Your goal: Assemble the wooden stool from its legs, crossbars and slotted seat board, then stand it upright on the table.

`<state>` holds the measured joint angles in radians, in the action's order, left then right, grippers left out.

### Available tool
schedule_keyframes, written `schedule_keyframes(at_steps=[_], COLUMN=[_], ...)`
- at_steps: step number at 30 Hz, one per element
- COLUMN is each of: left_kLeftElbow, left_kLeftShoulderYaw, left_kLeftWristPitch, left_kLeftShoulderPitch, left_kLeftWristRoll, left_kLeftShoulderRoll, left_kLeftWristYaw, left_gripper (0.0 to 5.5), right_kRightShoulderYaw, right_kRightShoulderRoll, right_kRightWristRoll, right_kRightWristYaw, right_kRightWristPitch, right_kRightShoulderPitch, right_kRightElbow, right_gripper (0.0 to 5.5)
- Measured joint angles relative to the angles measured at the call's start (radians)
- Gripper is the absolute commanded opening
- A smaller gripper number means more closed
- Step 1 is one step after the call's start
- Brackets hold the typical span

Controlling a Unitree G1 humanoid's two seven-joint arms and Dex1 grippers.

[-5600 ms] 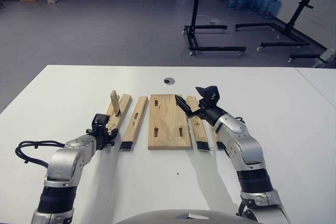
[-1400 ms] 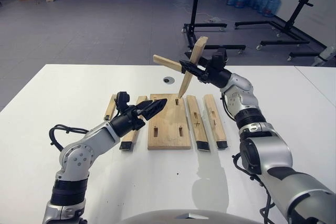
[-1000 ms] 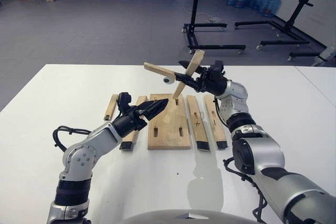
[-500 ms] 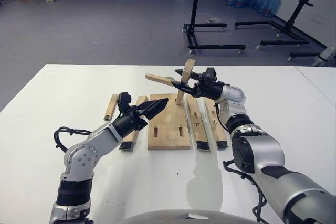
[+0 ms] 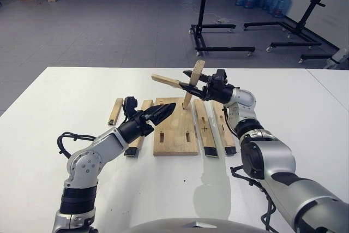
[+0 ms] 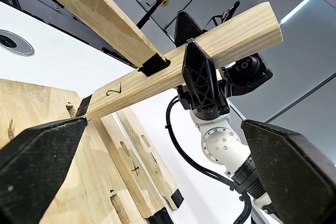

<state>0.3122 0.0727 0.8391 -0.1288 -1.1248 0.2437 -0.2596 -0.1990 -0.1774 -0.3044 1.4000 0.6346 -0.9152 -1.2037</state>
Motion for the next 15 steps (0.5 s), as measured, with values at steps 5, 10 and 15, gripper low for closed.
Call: schedule_keyframes(at_steps=[5, 10, 15], left_kLeftElbow=[0.0, 0.0, 0.0], left_kLeftShoulderYaw=[0.0, -0.001, -0.001], left_kLeftWristPitch=[0.0, 0.0, 0.0], left_kLeftShoulderPitch=[0.0, 0.0, 0.0], left_kLeftWristRoll=[0.001, 0.011, 0.022], left_kLeftShoulderRoll=[-0.003, -0.012, -0.02], left_kLeftWristYaw=[0.0, 0.0, 0.0], left_gripper=[5.4, 5.4, 5.4], right_kRightShoulderYaw=[0.004, 0.014, 0.013], right_kRightShoulderRoll=[0.001, -0.001, -0.014], right_kRightWristRoll=[0.012, 0.012, -0.018], right_kRightWristYaw=[0.002, 0.028, 0.113], right_kRightWristPitch=[-0.001, -0.034, -0.197], right_kRightShoulderPitch=[0.002, 0.005, 0.001], right_kRightElbow=[-0.005, 0.001, 0.045], right_gripper=[2.08, 2.08, 2.08])
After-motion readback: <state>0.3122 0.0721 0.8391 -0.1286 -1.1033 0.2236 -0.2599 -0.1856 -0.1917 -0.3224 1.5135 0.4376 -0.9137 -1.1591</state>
